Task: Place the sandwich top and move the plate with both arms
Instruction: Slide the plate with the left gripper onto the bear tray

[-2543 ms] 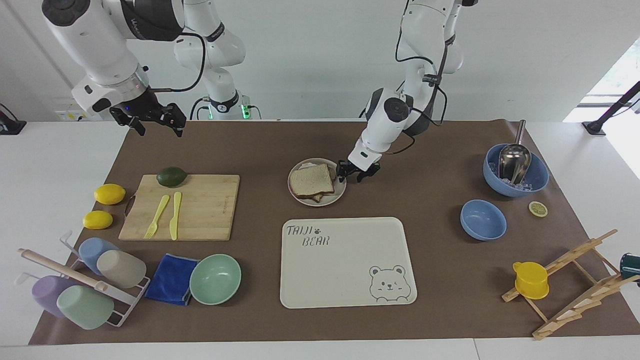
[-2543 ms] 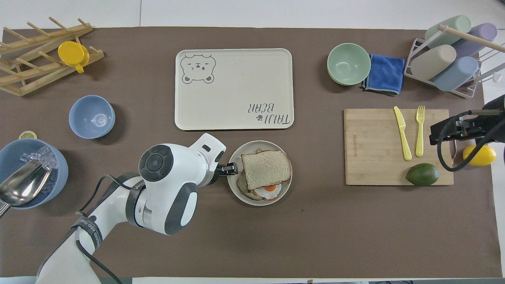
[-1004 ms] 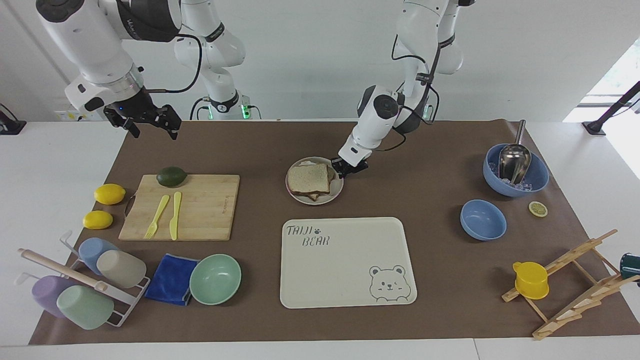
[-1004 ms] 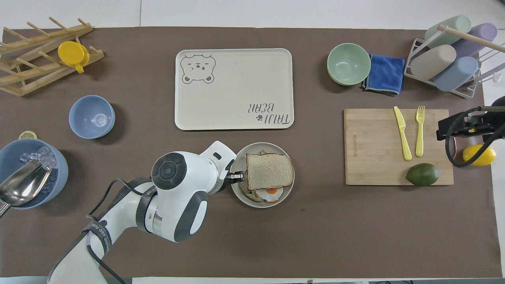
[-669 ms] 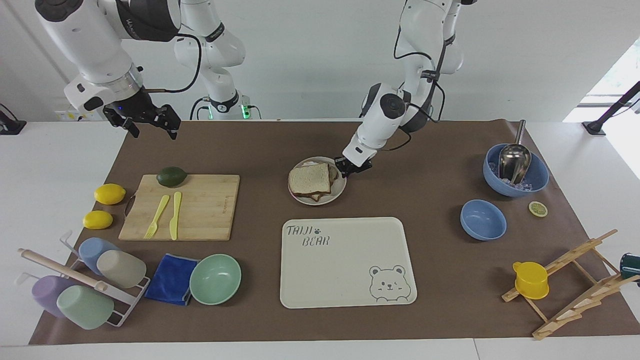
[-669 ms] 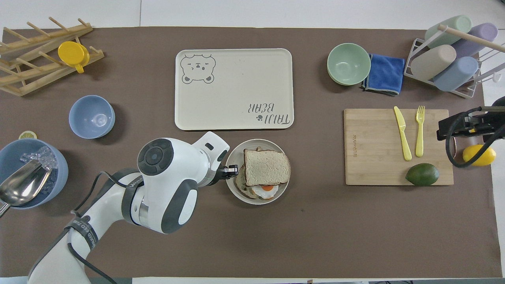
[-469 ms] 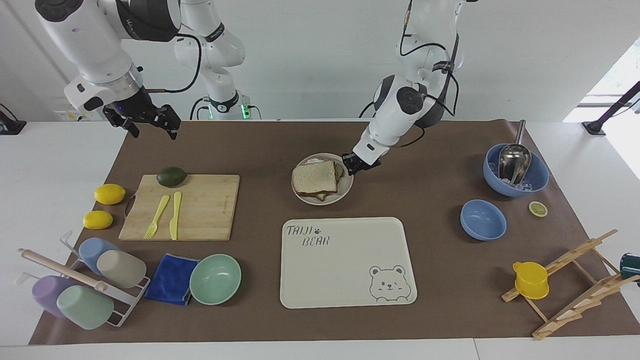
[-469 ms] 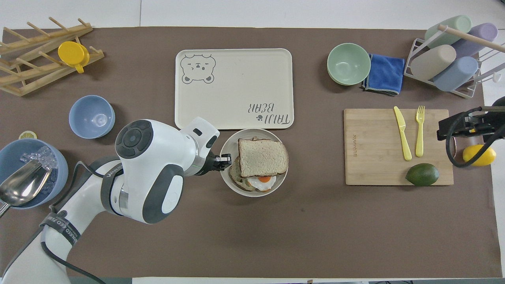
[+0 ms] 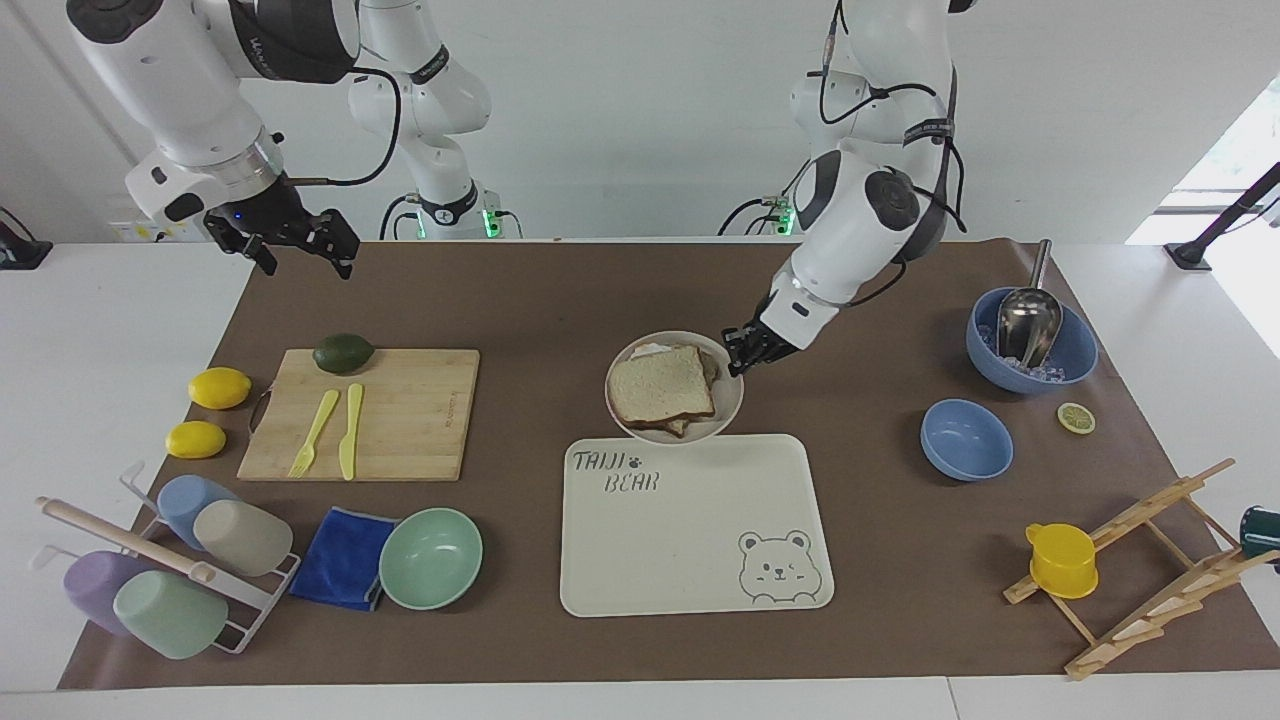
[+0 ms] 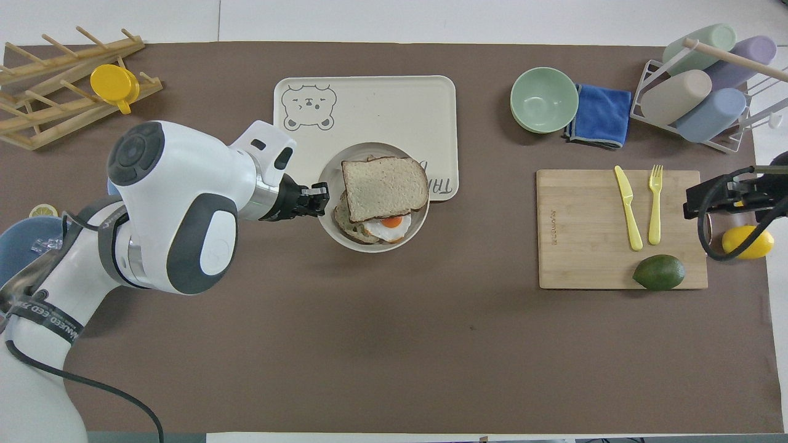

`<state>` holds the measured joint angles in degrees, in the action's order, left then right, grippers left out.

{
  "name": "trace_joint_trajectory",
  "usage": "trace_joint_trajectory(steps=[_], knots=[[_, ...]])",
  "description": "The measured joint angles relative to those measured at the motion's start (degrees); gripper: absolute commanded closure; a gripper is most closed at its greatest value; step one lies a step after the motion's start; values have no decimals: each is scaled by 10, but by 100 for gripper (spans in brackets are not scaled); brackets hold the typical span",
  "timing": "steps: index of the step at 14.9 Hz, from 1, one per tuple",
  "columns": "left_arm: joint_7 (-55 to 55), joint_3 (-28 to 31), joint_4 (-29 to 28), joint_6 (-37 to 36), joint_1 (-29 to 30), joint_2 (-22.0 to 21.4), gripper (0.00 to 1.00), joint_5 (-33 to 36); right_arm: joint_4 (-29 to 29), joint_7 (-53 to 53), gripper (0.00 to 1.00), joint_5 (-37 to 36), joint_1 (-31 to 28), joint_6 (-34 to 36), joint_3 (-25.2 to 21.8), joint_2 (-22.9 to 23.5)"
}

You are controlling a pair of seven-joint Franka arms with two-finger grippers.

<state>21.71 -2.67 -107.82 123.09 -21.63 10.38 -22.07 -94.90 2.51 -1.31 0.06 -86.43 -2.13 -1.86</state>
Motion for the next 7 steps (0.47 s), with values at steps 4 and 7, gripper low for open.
trace_joint_trajectory(steps=[4,7], knots=[[-3,0,111,-1,27,116,100,7,0,0,0,0,0,0,0,0],[-3,1,164,17,40,190,100,8,0,0,0,0,0,0,0,0]])
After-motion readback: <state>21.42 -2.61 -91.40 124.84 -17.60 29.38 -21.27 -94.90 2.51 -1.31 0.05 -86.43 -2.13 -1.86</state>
